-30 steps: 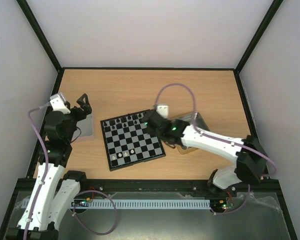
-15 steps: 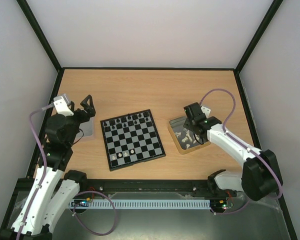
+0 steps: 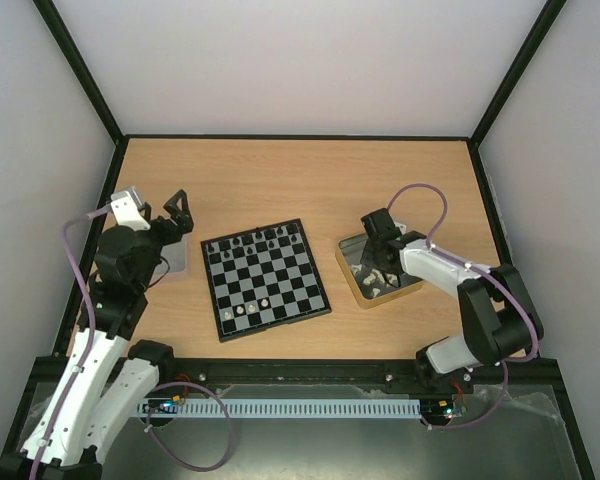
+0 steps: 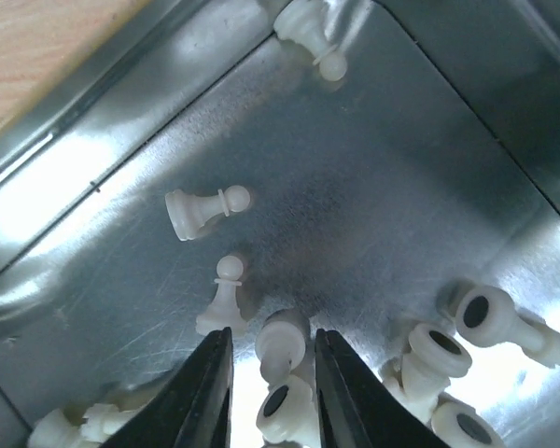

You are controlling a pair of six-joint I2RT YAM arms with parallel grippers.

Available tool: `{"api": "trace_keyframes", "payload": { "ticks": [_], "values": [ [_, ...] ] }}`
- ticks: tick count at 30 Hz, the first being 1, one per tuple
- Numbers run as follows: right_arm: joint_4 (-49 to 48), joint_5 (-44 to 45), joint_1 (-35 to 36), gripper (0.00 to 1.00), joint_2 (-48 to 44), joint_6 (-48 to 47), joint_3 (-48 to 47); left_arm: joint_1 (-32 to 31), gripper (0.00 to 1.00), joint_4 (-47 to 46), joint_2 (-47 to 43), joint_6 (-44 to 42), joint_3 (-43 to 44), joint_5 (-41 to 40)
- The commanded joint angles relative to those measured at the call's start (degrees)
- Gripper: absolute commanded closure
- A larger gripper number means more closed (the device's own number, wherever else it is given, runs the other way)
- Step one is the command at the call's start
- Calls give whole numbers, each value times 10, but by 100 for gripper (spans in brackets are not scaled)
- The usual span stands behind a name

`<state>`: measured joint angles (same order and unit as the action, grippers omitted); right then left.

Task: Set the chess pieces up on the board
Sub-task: Pick up the chess piece from the storage box, then place the chess piece on the chessboard.

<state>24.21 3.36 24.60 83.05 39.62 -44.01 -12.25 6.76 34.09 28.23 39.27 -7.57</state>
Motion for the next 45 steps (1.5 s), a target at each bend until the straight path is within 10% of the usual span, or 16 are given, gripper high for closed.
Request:
{"api": "trace_keyframes", "payload": {
  "ticks": [1,22,45],
  "values": [
    [-22,19,-3,78,19,-16,7,-1,0,-12,14,-8,-5,-4],
    [-7,-27,2,98,-94,-30,-31,-1,0,-22,53,-14,29,59],
    [-41,-82,353,97,81,11,-130,-1,0,10,121,-45,52,54]
  ]
}}
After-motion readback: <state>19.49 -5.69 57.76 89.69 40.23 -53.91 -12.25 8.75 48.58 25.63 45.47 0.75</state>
